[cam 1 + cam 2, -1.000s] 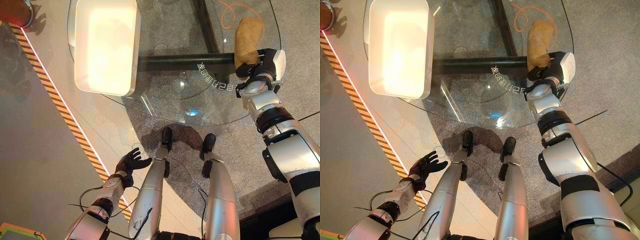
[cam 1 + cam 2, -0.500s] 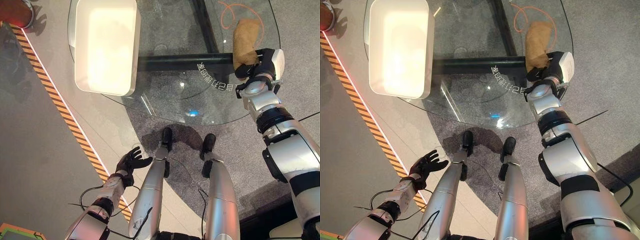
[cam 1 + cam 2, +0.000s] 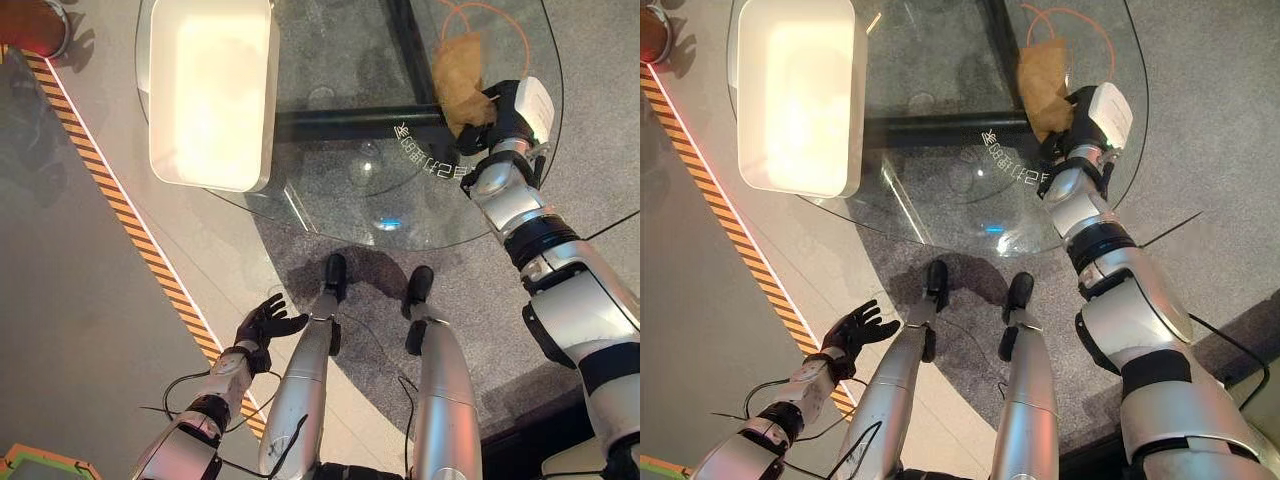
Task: Wipe the table with a cloth and put it in the basket.
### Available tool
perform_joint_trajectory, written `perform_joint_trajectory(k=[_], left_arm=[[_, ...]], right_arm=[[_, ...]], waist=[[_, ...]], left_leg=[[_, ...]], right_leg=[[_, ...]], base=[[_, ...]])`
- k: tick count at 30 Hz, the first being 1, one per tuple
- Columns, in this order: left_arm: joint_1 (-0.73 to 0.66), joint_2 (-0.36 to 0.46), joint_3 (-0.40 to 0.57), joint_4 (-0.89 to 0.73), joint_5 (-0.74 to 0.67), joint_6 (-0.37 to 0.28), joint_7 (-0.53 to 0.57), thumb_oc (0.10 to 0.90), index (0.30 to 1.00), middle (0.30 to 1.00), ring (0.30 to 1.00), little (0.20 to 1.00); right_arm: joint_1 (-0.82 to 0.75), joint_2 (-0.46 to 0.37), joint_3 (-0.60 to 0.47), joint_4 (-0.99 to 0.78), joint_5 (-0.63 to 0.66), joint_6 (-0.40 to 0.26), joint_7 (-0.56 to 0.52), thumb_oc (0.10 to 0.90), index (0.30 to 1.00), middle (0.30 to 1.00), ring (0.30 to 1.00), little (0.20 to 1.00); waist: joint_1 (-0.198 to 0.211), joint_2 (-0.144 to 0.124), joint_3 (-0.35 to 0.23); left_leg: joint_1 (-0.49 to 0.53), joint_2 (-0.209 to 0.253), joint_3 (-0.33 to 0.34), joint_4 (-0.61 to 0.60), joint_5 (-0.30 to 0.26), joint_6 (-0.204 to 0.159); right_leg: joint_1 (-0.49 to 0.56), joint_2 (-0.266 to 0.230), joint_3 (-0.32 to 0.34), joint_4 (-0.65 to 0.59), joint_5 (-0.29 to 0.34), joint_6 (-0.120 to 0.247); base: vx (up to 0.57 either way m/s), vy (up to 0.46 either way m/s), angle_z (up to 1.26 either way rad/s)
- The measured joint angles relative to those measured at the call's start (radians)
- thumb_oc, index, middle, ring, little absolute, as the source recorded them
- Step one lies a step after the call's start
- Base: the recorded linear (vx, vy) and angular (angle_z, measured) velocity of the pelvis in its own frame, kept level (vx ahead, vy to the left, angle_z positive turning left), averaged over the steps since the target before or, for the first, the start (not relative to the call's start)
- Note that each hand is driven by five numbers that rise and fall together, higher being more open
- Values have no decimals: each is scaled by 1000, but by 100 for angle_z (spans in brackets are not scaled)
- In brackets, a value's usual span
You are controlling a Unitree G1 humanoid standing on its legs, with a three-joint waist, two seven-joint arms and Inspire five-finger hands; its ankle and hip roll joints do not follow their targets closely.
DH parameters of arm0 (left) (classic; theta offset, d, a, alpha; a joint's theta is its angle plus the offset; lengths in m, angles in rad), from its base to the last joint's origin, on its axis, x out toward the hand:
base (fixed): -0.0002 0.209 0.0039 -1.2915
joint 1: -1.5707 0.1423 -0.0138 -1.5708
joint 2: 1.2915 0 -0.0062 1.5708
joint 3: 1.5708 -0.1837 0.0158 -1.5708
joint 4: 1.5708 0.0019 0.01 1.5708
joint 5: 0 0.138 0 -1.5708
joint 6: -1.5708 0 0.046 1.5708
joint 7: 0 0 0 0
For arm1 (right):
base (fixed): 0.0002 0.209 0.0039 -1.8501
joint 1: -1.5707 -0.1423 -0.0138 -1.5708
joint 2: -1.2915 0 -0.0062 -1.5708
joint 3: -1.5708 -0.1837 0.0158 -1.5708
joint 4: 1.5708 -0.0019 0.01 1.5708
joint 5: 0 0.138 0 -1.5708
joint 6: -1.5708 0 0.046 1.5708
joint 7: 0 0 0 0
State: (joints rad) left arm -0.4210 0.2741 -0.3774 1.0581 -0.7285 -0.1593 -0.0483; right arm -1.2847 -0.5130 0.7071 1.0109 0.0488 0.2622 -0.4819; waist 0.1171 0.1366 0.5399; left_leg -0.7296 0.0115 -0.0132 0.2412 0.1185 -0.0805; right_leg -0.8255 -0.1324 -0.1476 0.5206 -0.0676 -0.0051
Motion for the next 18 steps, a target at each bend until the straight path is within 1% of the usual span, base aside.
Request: perform_joint_trajectory(k=[3,5,8,13,18], left_arm=[[0,-2,0,-5,0,0,0,800,900,900,900,900],[0,-3,-1,-10,0,2,0,800,900,900,900,900],[0,-3,-1,-22,0,3,2,800,900,900,900,900],[0,-5,-1,-23,0,8,12,800,900,900,900,900],[0,-5,-1,-26,1,18,22,800,900,900,900,900]], right_arm=[[3,19,43,-42,-39,-1,59,100,300,300,300,200],[4,42,58,-52,-59,-1,85,100,300,300,300,200],[7,73,71,-68,-90,-2,115,100,300,300,300,200],[38,86,108,-131,-118,-6,164,100,300,300,300,200],[45,89,129,-154,-136,-7,184,100,300,300,300,200]], waist=[[7,0,0],[18,0,0],[24,1,0],[41,1,0],[43,0,0]], left_leg=[[0,2,-10,-3,3,-4],[0,3,-13,-5,4,-6],[0,1,-22,-14,12,-8],[-3,-2,-31,-15,13,-10],[-5,-3,-35,-17,13,-11]], right_leg=[[0,0,-10,5,-4,-6],[0,0,-13,7,-6,-8],[0,-3,-18,9,-9,-9],[-1,-8,-34,18,-19,-11],[-1,-9,-38,18,-21,-10]], base=[[-1,14,7],[-1,7,5],[4,3,9],[4,1,6],[1,1,2]])
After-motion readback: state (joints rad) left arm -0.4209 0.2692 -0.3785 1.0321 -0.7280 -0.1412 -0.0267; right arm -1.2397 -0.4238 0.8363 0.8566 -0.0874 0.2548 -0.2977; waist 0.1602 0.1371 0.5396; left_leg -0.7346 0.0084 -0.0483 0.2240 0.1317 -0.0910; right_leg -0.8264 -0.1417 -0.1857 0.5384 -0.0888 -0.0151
